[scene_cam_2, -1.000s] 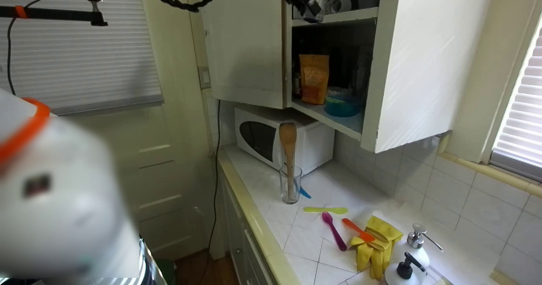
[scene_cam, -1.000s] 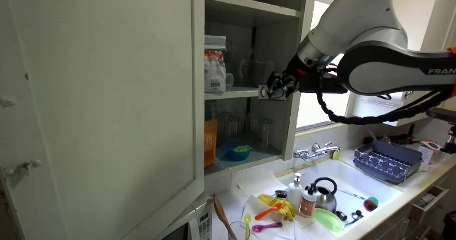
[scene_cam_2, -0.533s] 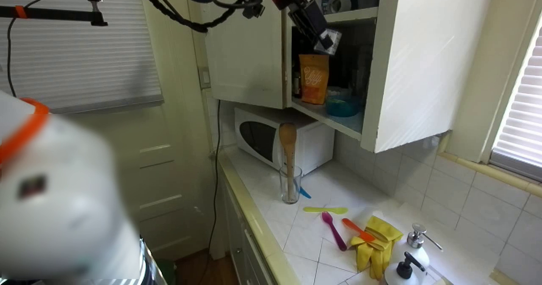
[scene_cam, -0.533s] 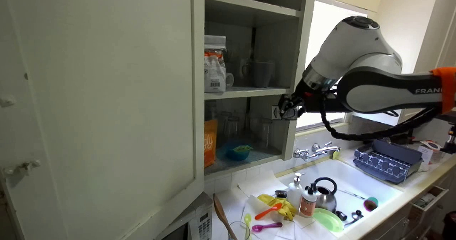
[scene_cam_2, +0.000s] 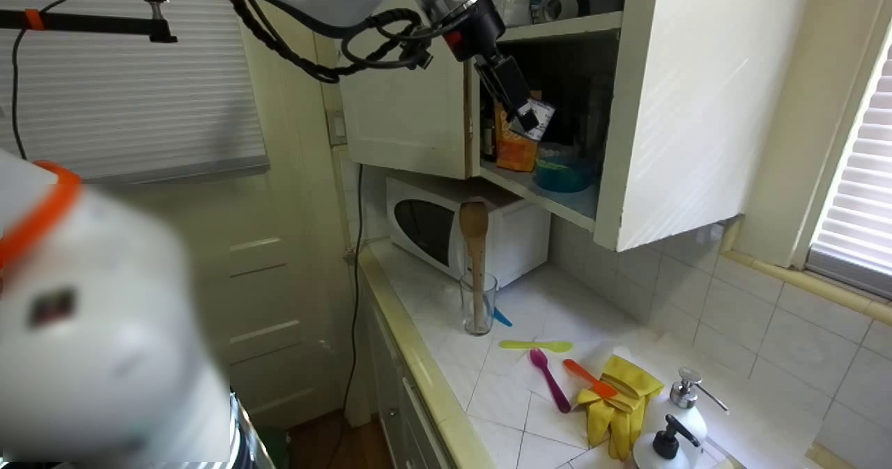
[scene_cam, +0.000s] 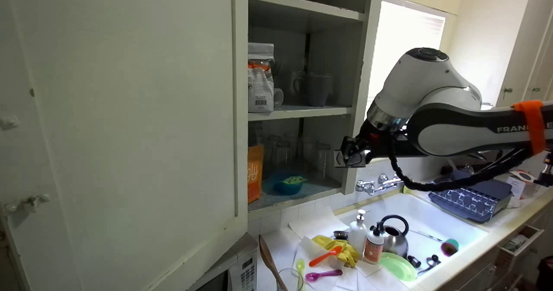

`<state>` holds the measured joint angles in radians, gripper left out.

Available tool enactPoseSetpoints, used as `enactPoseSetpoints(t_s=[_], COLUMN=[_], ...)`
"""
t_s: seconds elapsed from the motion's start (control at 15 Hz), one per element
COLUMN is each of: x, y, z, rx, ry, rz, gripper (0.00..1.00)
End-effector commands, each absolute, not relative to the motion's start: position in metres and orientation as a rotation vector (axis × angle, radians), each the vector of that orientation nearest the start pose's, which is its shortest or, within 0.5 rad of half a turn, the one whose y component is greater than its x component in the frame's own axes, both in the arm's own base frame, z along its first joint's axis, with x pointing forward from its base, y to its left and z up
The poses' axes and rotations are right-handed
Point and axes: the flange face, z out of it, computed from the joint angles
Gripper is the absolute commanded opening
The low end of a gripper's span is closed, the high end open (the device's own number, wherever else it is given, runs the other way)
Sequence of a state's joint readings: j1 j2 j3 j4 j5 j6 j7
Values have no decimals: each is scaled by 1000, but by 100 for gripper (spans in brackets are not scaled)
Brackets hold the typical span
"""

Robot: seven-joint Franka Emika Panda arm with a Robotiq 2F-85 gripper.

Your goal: Remove the blue object from the middle shelf and put it in the bottom shelf of the cabinet

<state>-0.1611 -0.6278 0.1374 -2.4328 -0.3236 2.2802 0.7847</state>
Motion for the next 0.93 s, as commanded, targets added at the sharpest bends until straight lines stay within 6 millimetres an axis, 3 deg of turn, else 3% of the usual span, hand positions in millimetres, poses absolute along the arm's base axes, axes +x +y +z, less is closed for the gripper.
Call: enactPoseSetpoints(t_s=[0.0, 0.13, 0.2, 0.47, 0.87], x=[402, 402, 402, 408, 432], y=[-8, -8, -8, 18, 75], z=[574, 574, 574, 562, 507], rx=[-3014, -3013, -3013, -3045, -3199], ry=[1035, 1036, 1036, 963, 743], rz=[-922, -924, -924, -918, -805], gripper=[67, 67, 42, 42, 42])
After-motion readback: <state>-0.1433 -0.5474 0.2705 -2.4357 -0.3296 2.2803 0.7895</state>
